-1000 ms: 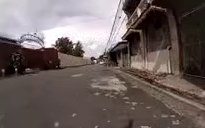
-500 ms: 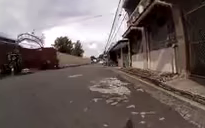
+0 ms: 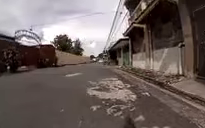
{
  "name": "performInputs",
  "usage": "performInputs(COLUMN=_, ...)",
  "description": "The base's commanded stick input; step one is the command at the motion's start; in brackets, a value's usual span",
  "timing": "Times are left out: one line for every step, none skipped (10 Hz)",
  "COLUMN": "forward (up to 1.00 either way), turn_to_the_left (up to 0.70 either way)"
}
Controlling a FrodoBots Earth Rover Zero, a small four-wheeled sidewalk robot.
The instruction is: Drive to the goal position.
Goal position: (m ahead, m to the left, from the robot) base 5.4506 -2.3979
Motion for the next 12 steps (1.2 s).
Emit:
performInputs(forward=0.70, turn_to_the_left=0.00)
performInputs(forward=0.70, turn_to_the_left=0.00)
performInputs(forward=0.70, turn_to_the_left=0.00)
performInputs(forward=0.70, turn_to_the_left=0.00)
performInputs(forward=0.70, turn_to_the_left=0.00)
performInputs(forward=0.70, turn_to_the_left=0.00)
performInputs(forward=0.70, turn_to_the_left=0.00)
performInputs(forward=0.70, turn_to_the_left=0.00)
performInputs(forward=0.70, turn_to_the_left=0.00)
performInputs(forward=0.70, turn_to_the_left=0.00)
performInputs(forward=0.70, turn_to_the_left=0.00)
performInputs(forward=0.70, turn_to_the_left=0.00)
